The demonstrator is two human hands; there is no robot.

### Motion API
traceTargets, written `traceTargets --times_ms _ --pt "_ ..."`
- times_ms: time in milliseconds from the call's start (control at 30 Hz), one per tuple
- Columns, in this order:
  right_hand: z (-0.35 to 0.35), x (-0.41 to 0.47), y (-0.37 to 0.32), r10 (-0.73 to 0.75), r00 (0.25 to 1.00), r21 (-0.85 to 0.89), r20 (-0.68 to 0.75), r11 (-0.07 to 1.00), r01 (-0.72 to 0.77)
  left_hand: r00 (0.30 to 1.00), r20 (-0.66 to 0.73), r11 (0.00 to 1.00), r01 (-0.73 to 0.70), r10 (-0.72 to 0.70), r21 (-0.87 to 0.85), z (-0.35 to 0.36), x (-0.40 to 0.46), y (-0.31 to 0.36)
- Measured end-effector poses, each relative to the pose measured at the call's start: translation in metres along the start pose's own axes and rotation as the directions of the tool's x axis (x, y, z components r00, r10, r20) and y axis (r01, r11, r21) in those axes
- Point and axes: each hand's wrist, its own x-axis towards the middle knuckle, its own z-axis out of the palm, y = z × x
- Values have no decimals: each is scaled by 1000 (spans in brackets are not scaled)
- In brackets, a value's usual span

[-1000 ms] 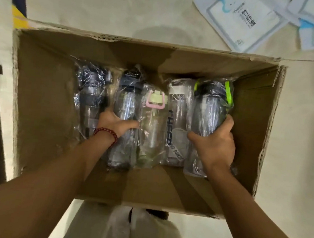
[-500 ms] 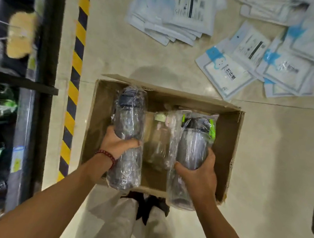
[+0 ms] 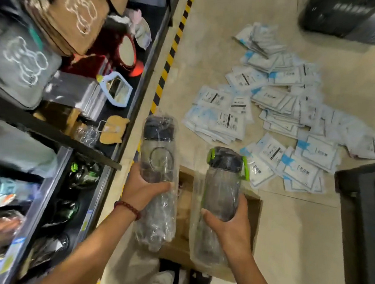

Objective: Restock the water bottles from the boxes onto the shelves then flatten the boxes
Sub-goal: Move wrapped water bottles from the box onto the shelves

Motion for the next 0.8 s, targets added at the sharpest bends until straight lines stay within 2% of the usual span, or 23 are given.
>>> traceTargets --times_ms 233,333,567,800 --pt "-18 -45 -97 -191 976 54 108 981 186 976 -133 967 -193 173 -164 -63 -73 87" --pt "-18 -60 -138 -299 942 66 155 954 292 948 -238 940 -263 210 -216 -83 -106 113" --pt "-8 -100 -208 -528 768 108 362 842 529 839 -469 861 -434 278 -266 -120 -182 155" --pt "7 -149 -247 -590 562 162 580 759 631 693 -672 833 -514 262 -206 -155 -267 156"
